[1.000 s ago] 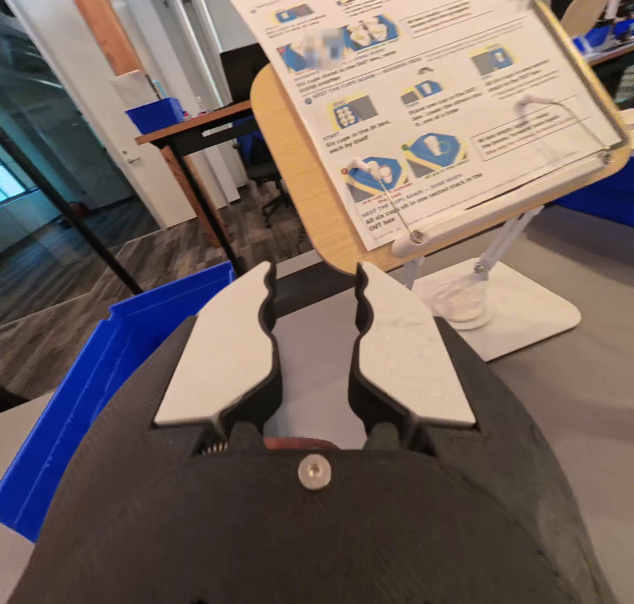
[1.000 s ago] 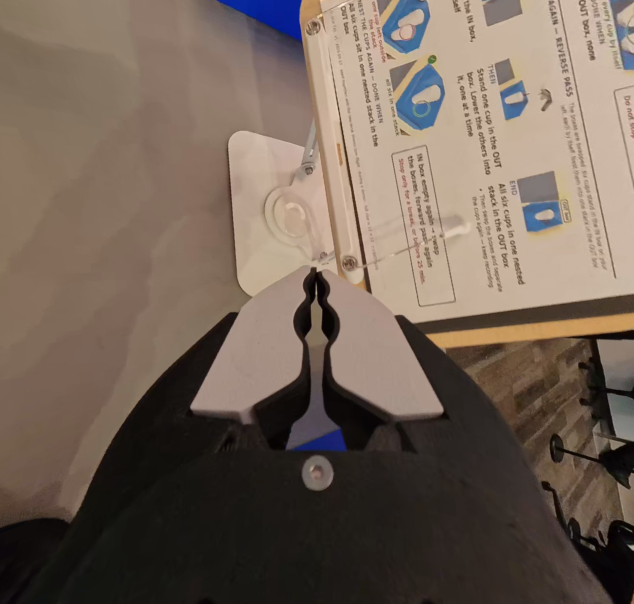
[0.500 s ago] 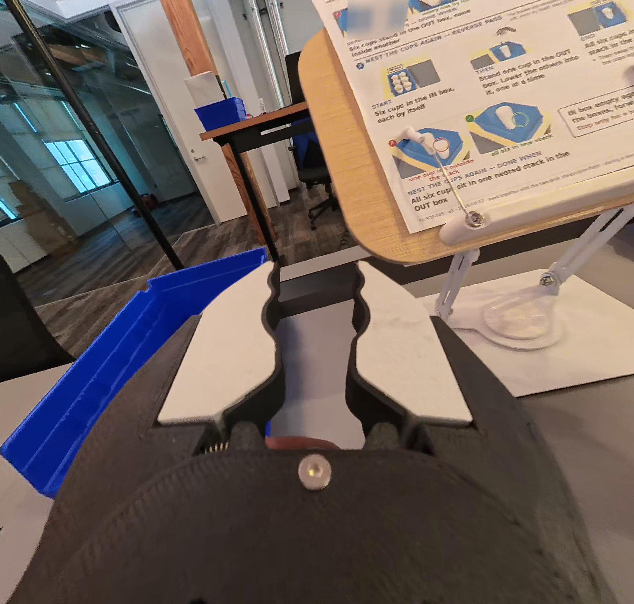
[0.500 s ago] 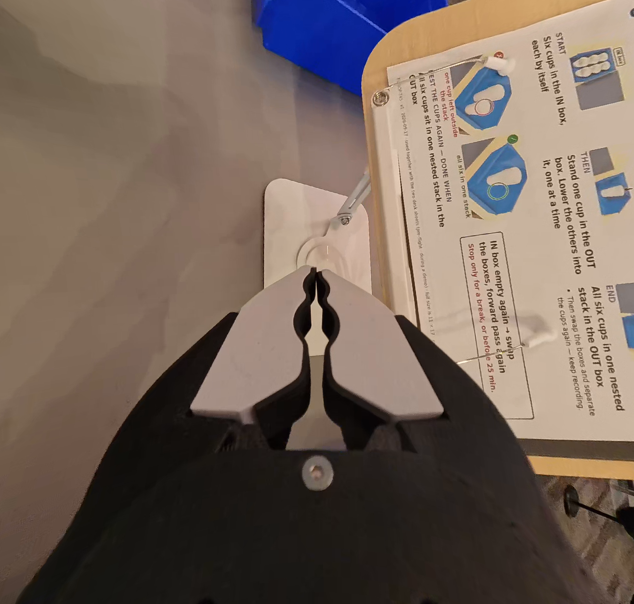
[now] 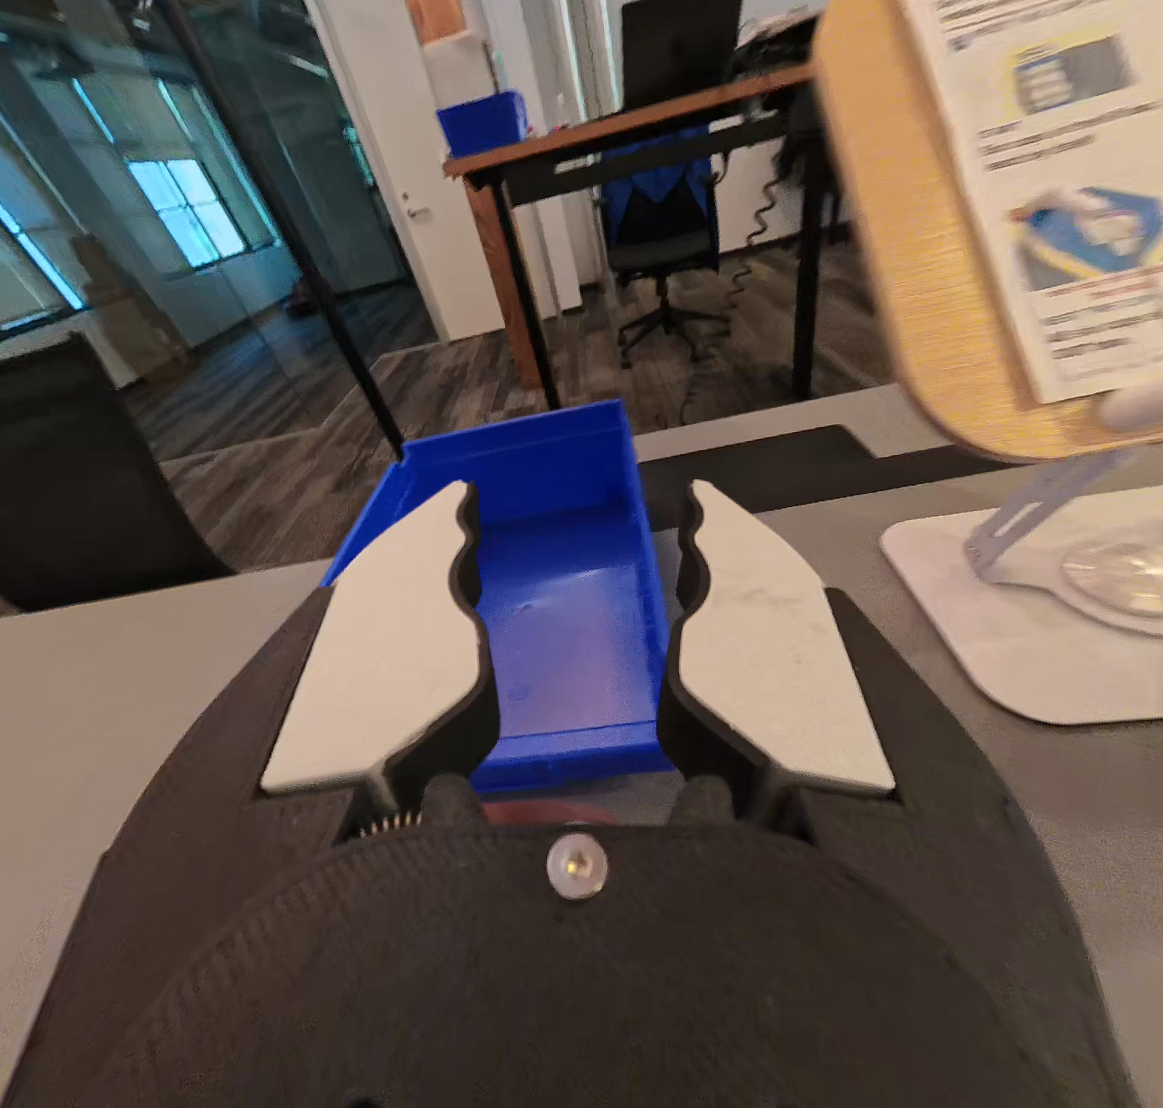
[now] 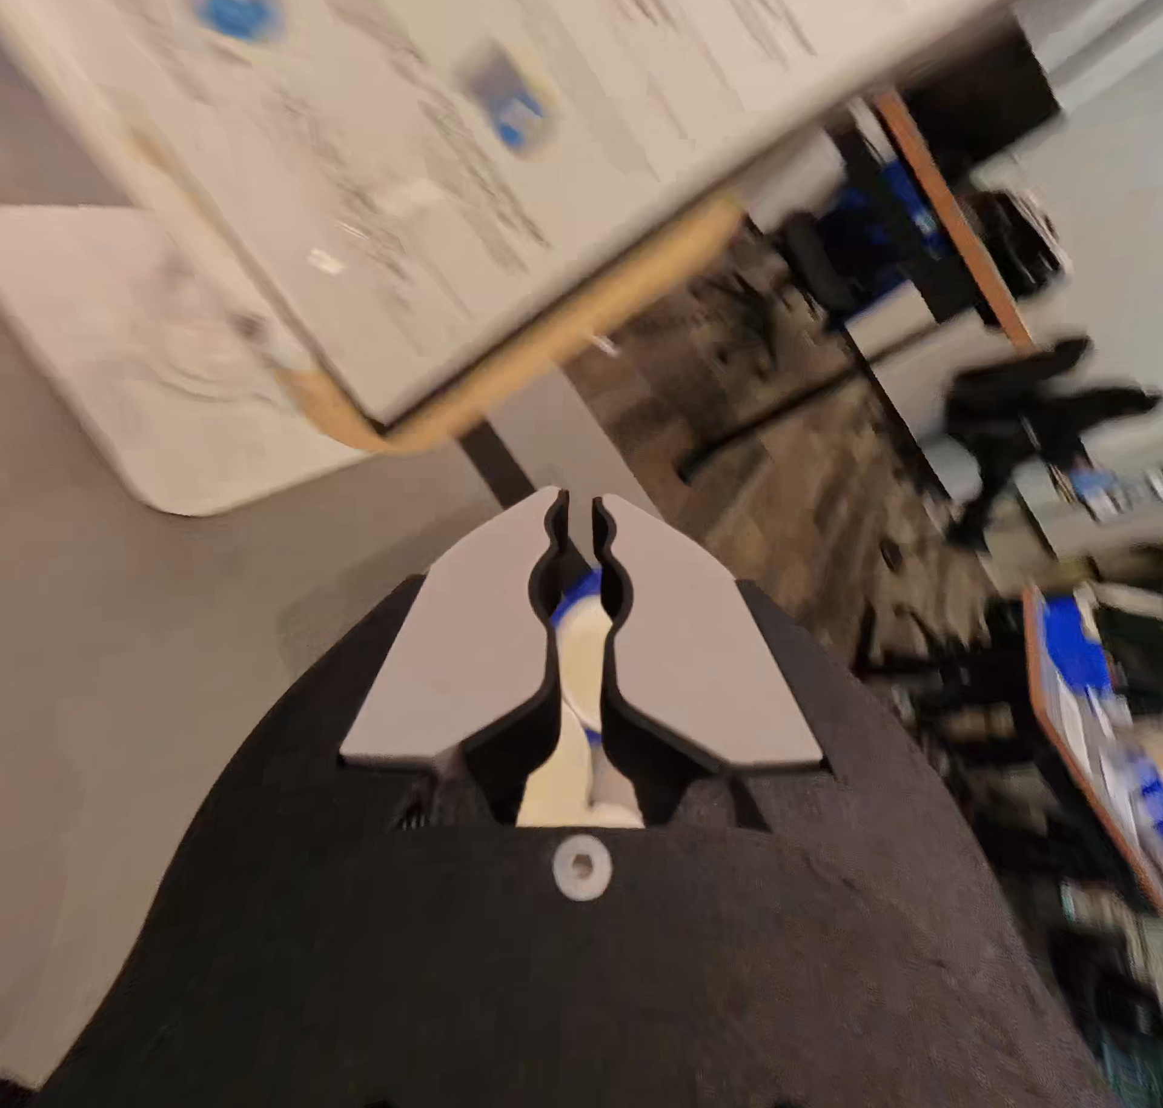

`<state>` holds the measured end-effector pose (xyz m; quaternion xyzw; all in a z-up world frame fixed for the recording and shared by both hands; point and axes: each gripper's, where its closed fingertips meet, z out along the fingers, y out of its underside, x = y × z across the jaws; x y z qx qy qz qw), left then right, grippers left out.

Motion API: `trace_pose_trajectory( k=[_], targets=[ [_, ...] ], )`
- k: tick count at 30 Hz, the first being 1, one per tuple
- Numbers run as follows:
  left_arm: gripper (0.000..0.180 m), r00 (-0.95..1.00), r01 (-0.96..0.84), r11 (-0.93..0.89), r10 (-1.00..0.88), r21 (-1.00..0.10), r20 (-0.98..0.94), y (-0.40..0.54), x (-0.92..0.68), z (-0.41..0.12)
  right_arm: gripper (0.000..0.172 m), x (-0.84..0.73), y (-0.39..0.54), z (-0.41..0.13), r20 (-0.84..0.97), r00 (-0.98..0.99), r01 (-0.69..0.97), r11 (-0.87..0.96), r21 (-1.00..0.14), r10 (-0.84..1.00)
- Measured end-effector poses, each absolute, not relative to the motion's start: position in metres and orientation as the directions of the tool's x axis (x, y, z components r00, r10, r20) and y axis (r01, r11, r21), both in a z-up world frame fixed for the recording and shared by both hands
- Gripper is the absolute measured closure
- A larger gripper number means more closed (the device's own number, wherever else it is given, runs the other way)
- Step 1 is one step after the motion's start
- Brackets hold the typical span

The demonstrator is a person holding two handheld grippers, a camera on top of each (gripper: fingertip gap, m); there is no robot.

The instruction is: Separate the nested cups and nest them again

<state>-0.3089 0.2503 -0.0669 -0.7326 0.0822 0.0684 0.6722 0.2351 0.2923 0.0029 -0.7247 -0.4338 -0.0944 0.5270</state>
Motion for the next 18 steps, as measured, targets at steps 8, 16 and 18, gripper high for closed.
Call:
trace_pose_trajectory(
  k=[8,16,18],
  targets=[
    [0.1,0.983,-0.164,-0.286,0.036,-0.944,-0.181,0.284,-0.411,-0.099,0.149,0.453,0.332,-0.059,0.331,0.926,0.376,-0.509,-0.774,0.181],
    [0.084,1.0,-0.007,-0.471,0.008,-0.882,-0.012,0.313,-0.451,-0.166,0.145,0.494,0.333,-0.154,0.123,0.97,0.24,-0.726,-0.644,0.211],
    [0.078,1.0,-0.011,-0.491,0.0,-0.871,-0.013,0.317,-0.452,-0.176,0.146,0.498,0.328,-0.167,0.126,0.968,0.247,-0.766,-0.593,0.215]
  ],
)
